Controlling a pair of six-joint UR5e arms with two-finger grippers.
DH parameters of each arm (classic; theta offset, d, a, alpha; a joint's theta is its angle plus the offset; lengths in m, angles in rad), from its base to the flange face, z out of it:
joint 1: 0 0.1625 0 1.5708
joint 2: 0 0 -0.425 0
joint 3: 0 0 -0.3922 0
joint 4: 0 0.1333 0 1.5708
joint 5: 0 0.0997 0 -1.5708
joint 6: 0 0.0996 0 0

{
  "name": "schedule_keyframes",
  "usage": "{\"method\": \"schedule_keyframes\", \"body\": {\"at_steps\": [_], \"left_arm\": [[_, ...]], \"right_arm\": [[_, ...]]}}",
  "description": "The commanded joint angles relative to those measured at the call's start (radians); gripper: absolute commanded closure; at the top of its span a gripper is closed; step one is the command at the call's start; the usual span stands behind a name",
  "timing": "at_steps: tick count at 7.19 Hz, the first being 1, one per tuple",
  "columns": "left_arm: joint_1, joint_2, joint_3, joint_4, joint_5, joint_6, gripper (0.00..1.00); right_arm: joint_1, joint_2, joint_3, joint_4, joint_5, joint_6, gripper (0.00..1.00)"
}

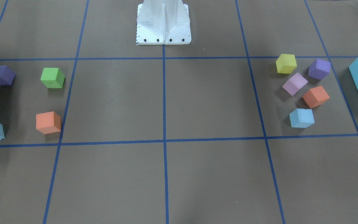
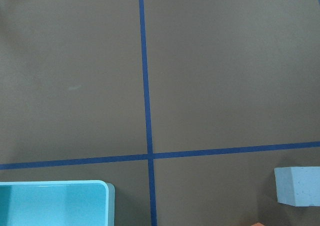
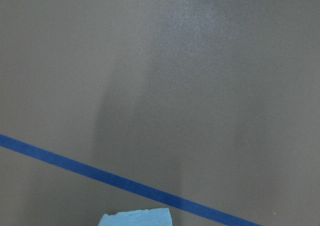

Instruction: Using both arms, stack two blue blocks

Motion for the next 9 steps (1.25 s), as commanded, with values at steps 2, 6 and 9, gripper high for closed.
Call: {"method": "schedule_keyframes", "body": {"at_steps": [2, 6, 9], "left_arm": [[0.0, 0.003, 0.001, -0.015, 0.0, -0.021, 0.02], [0.0, 0.001, 0.001, -0.015, 0.0, -0.032, 0.02], [0.0, 0.001, 0.001, -0.015, 0.0, -0.044, 0.02]], "right_arm": [[-0.034, -0.026, 0.013, 0.008, -0.002, 0.033, 0.0], [-0.069, -0.046, 0.011, 0.008, -0.005, 0.049, 0.0], [-0.089, -0.046, 0.013, 0.009, -0.037, 0.038, 0.3]]}}
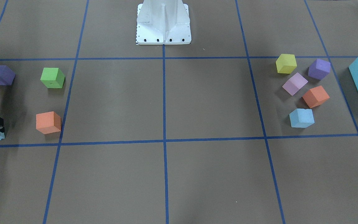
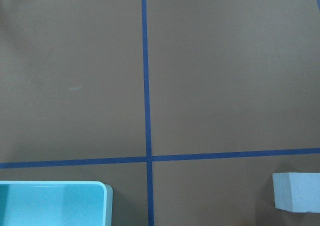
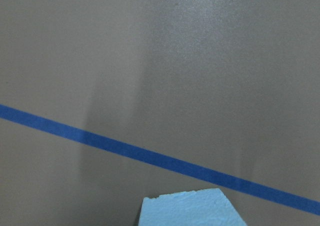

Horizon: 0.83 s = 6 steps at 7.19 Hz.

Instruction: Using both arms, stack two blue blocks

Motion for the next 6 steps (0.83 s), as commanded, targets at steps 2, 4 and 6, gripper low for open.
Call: {"method": "schedule_keyframes", "body": {"at_steps": [2, 4, 6], "left_arm": [[0.0, 0.0, 0.0, 0.0, -0.001, -0.01, 0.02], [0.0, 0.0, 0.0, 0.0, -0.001, -0.011, 0.02], [0.011, -0.012, -0.005, -0.002, 0.001, -0.074, 0.02]], "right_arm": [[-0.017, 0.0, -0.001, 0.001, -0.015, -0.006, 0.39], [-0.015, 0.001, 0.01, 0.001, -0.008, -0.007, 0.43], [0.03, 0.042, 0.107, -0.095, 0.086, 0.006, 0.42]]}}
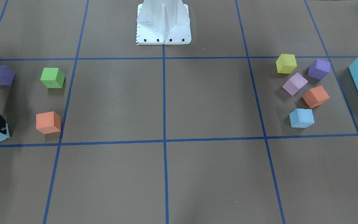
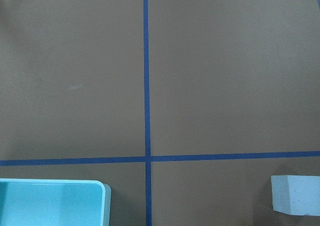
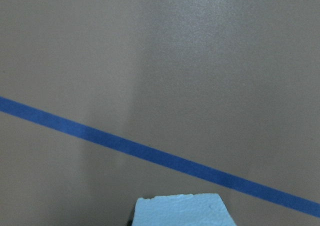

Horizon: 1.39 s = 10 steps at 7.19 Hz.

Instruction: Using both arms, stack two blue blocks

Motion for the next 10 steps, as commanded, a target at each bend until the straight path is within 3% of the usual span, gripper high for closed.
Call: {"method": "schedule_keyframes", "body": {"at_steps": [1, 2, 3, 4, 6, 10], "left_arm": [[0.056, -0.015, -0.006, -0.003, 0.007, -0.073, 0.02], [0.109, -0.032, -0.003, -0.03, 0.01, -0.127, 0.02], [0.183, -0.043, 0.003, -0.091, 0.037, -0.218, 0.02], [0.272, -0.073, 0.003, -0.105, 0.122, -0.286, 0.02], [0.364, -0.138, 0.049, -0.104, 0.137, -0.293, 0.03], [0.532, -0.233, 0.115, -0.108, 0.21, -0.34, 0.03]], "right_arm": [[0.056, 0.083, 0.159, -0.267, 0.085, 0.01, 0.42], [0.051, 0.17, 0.271, -0.484, 0.08, 0.049, 0.42], [0.006, 0.236, 0.348, -0.605, 0.071, 0.162, 0.42], [-0.06, 0.278, 0.377, -0.606, 0.042, 0.32, 0.42], [-0.244, 0.378, 0.388, -0.603, -0.08, 0.596, 0.43], [-0.481, 0.51, 0.33, -0.6, -0.252, 0.875, 0.43]]}}
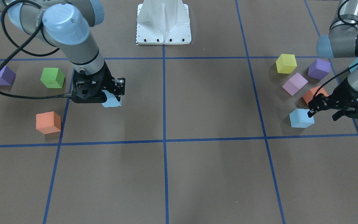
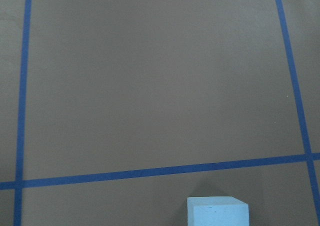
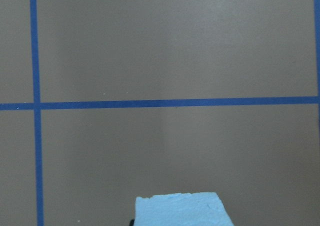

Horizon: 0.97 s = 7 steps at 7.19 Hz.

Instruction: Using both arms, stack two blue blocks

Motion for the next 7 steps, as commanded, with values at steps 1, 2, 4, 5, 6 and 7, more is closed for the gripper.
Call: {"method": "schedule_keyframes", "body": {"at_steps": [1, 2, 4, 5, 6, 7], "left_arm": [[0.049, -0.012, 0.018, -0.004, 0.056, -0.007, 0.03], [0.049, -0.002, 0.021, -0.008, 0.06, 0.011, 0.03], [0.051, 0.008, 0.052, -0.027, 0.081, 0.077, 0.03], [0.052, 0.018, 0.065, -0.057, 0.081, 0.08, 0.03], [0.055, 0.038, 0.085, -0.098, 0.081, 0.079, 0.03], [0.058, 0.038, 0.104, -0.114, 0.081, 0.073, 0.03]], "right_arm": [[-0.105, 0.059, -0.067, 0.026, -0.094, 0.102, 0.43], [-0.142, 0.073, -0.125, 0.099, -0.129, 0.162, 0.43], [-0.193, 0.139, -0.233, 0.145, -0.175, 0.215, 0.44], [-0.214, 0.148, -0.245, 0.148, -0.2, 0.236, 0.43], [-0.219, 0.163, -0.25, 0.152, -0.204, 0.244, 0.44], [-0.219, 0.174, -0.267, 0.152, -0.206, 0.242, 0.44]]}}
